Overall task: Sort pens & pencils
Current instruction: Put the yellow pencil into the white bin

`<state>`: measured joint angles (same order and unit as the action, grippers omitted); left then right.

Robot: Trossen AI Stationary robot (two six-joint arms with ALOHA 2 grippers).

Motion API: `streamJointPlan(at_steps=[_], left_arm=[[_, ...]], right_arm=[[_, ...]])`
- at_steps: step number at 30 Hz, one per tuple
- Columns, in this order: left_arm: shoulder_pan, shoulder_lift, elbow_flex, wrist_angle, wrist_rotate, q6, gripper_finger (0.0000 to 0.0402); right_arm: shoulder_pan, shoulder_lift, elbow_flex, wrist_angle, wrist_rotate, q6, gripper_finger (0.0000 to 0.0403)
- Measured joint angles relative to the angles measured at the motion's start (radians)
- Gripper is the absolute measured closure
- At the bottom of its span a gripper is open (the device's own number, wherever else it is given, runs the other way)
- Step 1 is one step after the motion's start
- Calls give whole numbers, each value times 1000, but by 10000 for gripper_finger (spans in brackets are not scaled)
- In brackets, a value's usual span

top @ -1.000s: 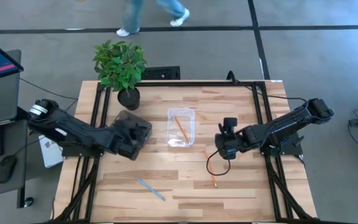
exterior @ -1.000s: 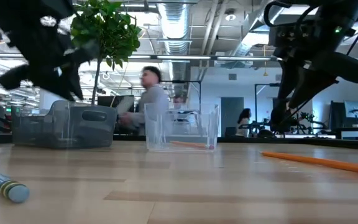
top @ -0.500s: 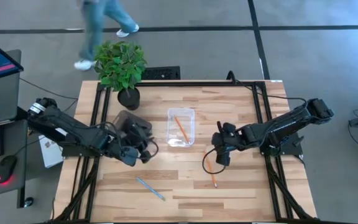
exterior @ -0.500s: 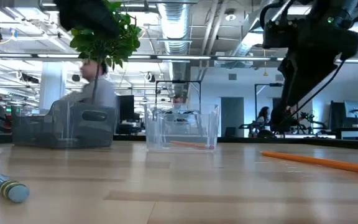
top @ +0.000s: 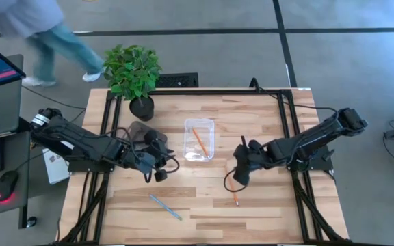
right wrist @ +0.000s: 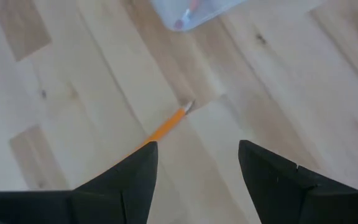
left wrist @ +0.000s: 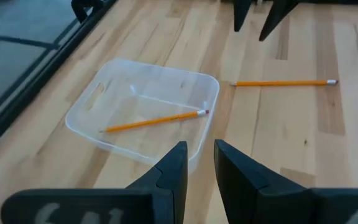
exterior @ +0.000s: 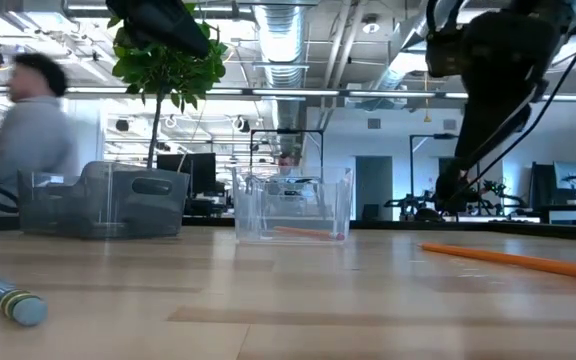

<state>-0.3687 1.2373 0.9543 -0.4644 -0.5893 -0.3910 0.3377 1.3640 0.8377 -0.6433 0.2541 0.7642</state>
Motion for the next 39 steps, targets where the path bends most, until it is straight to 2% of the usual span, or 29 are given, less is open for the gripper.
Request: streamJointPlan(at_steps=[3, 7, 12, 16, 22, 29, 32, 35, 39], left_arm=[[0, 0, 0, 0, -1, 43, 331], [0, 0, 0, -12, -10, 65, 331], [0, 2, 0, -123, 1, 78, 331], [2, 9, 0, -176, 29, 126, 330], [2, 42, 0, -157, 161, 335, 330], [12, 91, -2, -85, 120, 623, 331], [12, 92, -2, -85, 129, 678, 331], [31, 92, -1, -88, 204, 789, 330], [87, 92, -1, -106, 381, 778, 313]], right_arm=[[23, 0, 0, 1, 1, 44, 154], [46, 0, 0, 1, 8, 188, 154], [84, 0, 0, 29, 9, 390, 154], [114, 2, 0, 108, 9, 449, 154], [143, 113, 3, 255, 27, 481, 154], [144, 216, 82, 190, 31, 492, 154], [137, 224, 120, 161, 33, 490, 154], [137, 219, 128, 139, 37, 470, 154], [129, 220, 133, 150, 38, 469, 154]])
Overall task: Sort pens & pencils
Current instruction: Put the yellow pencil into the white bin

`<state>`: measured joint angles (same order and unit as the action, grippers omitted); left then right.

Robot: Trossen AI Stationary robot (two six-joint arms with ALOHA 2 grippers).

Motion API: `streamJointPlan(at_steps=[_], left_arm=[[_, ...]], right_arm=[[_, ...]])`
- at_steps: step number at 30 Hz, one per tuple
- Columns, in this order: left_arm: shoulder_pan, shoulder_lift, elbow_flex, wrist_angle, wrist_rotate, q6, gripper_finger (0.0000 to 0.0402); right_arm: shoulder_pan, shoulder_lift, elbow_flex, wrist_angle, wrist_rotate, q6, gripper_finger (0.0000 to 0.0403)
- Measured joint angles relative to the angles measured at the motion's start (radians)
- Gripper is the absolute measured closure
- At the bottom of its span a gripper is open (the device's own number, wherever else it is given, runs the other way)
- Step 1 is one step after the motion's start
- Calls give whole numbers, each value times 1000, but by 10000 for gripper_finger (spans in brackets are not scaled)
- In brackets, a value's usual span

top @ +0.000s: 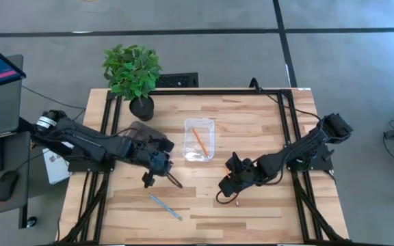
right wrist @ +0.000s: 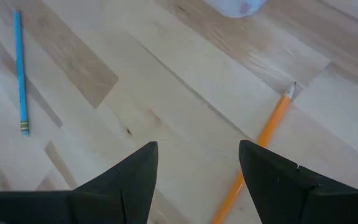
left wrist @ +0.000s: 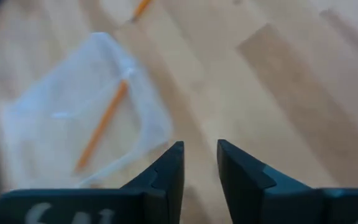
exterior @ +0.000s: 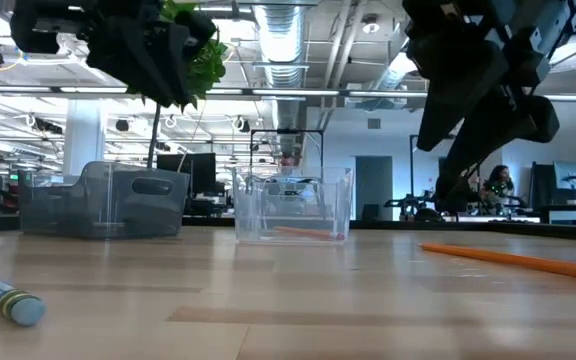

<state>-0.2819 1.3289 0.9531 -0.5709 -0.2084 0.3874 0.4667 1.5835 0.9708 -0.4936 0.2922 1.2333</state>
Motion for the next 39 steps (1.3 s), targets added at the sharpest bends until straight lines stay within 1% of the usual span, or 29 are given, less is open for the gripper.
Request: streamJointPlan(at_steps=[2, 3, 5, 7, 8, 10, 12, 14, 17, 21, 24, 28, 31, 33, 36, 39], left_arm=[[27, 0, 0, 1, 76, 29, 298], [35, 0, 0, 7, 84, 58, 292], [42, 0, 0, 12, 69, 117, 280], [46, 0, 0, 9, 24, 146, 272], [46, 0, 0, 6, 6, 137, 269], [47, 0, 0, 6, -29, 62, 265], [47, 0, 0, 5, -38, -3, 263], [48, 0, 0, -1, -29, -7, 262], [46, 0, 0, -29, -66, -3, 262], [48, 0, 0, -54, -84, -83, 262], [49, 12, 0, -46, -89, -97, 262], [50, 33, 1, -35, -84, -55, 262], [49, 59, 0, -9, -89, -8, 262], [49, 83, 0, 0, -92, 6, 262], [49, 120, 0, 26, -87, 70, 262], [49, 154, 0, 71, -96, 177, 262]], right_arm=[[-3, 0, 0, -3, -1, 19, 154], [-4, 0, 0, -11, -7, 41, 154], [-2, 0, 0, -30, -31, 99, 154], [11, 0, 0, -43, -49, 165, 154], [18, 0, 0, -51, -54, 191, 154], [34, 0, 0, -62, -74, 234, 154], [47, 0, 0, -75, -93, 276, 154], [61, 0, -1, -81, -114, 321, 154], [77, 1, -1, -78, -136, 381, 154], [92, 10, -2, -76, -145, 399, 154], [93, 35, 17, -90, -157, 387, 154], [92, 104, 135, -244, -177, 276, 154], [81, 191, 260, -454, -241, 204, 154], [81, 244, 341, -561, -250, 187, 154], [92, 302, 415, -594, -229, 172, 154], [99, 347, 454, -546, -224, 181, 154]])
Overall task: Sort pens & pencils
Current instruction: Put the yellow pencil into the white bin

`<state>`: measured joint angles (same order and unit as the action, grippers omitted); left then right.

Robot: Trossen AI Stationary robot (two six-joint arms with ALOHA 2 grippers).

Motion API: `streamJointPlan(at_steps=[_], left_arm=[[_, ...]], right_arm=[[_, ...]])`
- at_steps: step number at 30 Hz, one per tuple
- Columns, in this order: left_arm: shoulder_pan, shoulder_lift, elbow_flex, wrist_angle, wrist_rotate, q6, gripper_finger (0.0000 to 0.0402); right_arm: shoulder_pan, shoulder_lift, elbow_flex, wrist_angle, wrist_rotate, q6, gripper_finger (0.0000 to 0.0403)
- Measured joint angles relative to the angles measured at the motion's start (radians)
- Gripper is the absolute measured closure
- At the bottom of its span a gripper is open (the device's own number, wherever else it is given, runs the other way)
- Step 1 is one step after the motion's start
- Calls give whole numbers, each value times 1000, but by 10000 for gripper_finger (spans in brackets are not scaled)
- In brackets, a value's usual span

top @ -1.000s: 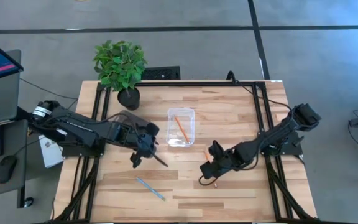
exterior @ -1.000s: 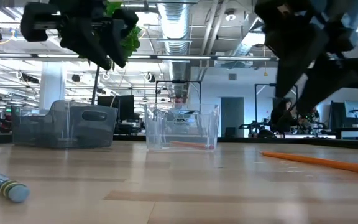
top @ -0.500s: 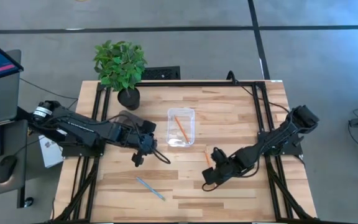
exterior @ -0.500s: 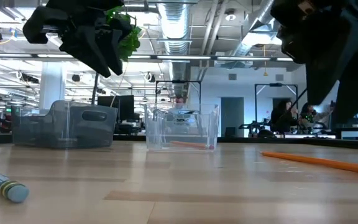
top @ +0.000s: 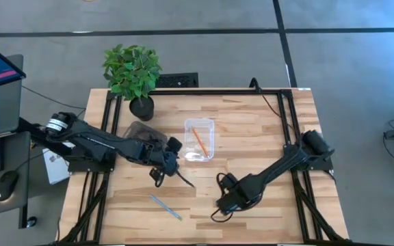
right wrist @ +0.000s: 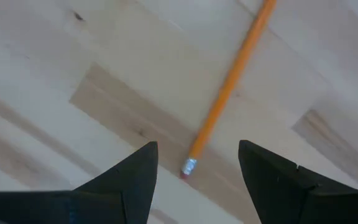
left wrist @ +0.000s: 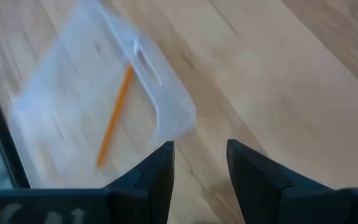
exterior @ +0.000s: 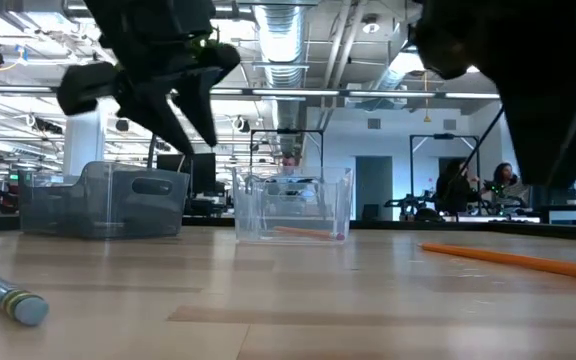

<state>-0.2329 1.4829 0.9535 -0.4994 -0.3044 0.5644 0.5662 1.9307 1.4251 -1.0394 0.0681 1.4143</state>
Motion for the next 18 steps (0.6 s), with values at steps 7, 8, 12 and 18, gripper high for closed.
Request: streamJointPlan(at_steps=[7, 8, 12, 18], left_arm=[[-2, 26, 24, 125, 13, 82, 262], [-2, 26, 33, 127, 18, 75, 262], [-2, 26, 55, 147, 36, 95, 262], [0, 26, 57, 214, 41, 150, 262]], right_arm=[[41, 57, 10, 34, 32, 146, 154], [50, 57, 10, 33, 46, 171, 154], [80, 57, 11, 16, 120, 277, 154], [89, 91, 10, 54, 108, 320, 154]])
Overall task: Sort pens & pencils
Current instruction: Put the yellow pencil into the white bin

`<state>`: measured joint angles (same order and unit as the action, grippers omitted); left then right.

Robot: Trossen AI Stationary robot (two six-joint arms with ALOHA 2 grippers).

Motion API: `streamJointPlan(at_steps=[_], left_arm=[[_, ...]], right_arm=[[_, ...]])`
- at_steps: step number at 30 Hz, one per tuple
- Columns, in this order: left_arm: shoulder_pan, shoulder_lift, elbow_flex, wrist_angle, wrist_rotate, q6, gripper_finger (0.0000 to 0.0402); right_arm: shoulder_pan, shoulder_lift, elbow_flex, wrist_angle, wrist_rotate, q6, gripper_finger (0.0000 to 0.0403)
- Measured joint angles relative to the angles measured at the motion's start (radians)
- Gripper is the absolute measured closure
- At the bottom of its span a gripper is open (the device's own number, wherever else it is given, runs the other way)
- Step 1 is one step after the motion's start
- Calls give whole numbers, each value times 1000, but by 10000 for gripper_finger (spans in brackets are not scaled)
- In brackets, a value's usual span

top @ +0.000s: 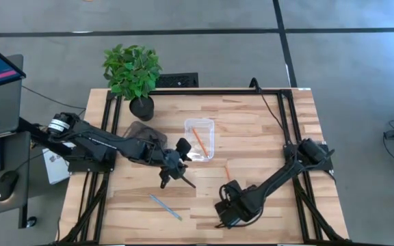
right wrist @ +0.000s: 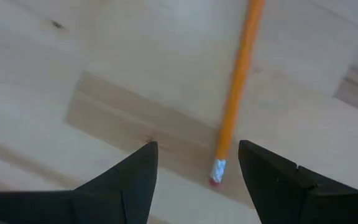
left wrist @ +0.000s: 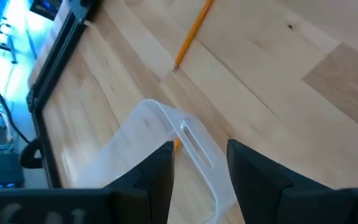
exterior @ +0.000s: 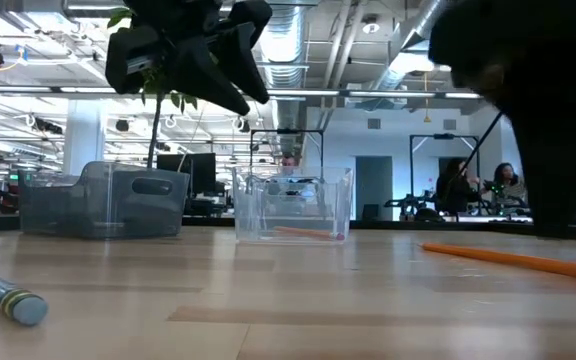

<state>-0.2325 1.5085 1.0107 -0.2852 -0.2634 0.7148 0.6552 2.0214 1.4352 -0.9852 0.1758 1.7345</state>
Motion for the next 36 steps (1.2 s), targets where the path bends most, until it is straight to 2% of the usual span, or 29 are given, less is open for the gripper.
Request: streamJointPlan(at_steps=[4, 6, 11, 16, 20, 24, 27, 36], left_arm=[[4, 0, 0, -17, 31, -23, 262], [8, 0, 0, -15, 30, -45, 262], [10, 0, 0, -27, 25, -48, 262], [10, 0, 0, -37, 23, -46, 262], [11, 0, 0, -37, 20, -42, 262], [11, 0, 0, -32, 16, -43, 262], [11, 0, 0, -36, 16, -54, 262], [11, 0, 0, -39, 16, -74, 262]], right_arm=[[-3, 36, 5, 59, -23, -4, 154], [0, 54, -5, 27, -35, 3, 154], [11, 73, 4, 73, -59, 51, 154], [37, 72, 28, 60, 45, 42, 154], [45, 56, 64, -112, 49, 30, 154], [46, 60, 70, -263, -13, -27, 154], [51, 60, 71, -353, -18, -33, 154], [68, 15, 71, -436, -13, -42, 154]])
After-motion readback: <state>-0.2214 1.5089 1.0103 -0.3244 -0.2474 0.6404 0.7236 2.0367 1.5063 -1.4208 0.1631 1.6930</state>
